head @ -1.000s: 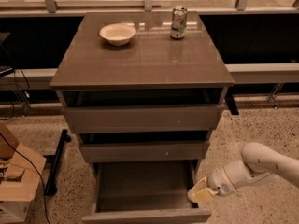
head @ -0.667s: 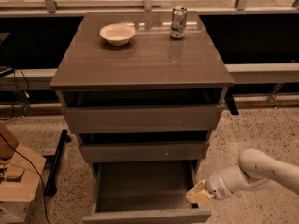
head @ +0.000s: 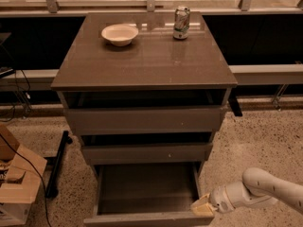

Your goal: Close bottom drawer

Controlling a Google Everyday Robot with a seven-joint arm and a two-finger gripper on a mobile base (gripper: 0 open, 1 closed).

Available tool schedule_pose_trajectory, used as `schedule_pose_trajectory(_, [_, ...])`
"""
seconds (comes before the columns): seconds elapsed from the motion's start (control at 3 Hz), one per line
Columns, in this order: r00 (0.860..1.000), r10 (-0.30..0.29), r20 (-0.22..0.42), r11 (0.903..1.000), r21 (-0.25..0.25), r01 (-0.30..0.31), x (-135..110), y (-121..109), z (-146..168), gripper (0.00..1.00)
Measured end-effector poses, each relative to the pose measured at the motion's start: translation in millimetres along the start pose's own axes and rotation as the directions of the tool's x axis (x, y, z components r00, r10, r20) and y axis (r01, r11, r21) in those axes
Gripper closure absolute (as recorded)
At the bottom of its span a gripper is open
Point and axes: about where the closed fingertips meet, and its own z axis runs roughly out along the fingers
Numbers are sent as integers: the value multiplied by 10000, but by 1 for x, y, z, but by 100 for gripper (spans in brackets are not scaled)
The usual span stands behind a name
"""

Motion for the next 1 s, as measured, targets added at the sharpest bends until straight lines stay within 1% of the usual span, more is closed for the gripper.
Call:
schedule_pose_trajectory(0.33, [9978,521,419,9982,-315,-508,33,-15,13,100])
schedule_pose_trajectory(0.67, [9975,576,411,9976,-411,-559,36,-15,20,100])
schedule_pose_trajectory(1.0, [9963,859,73,9958,-329,-856,41,-20,33,100])
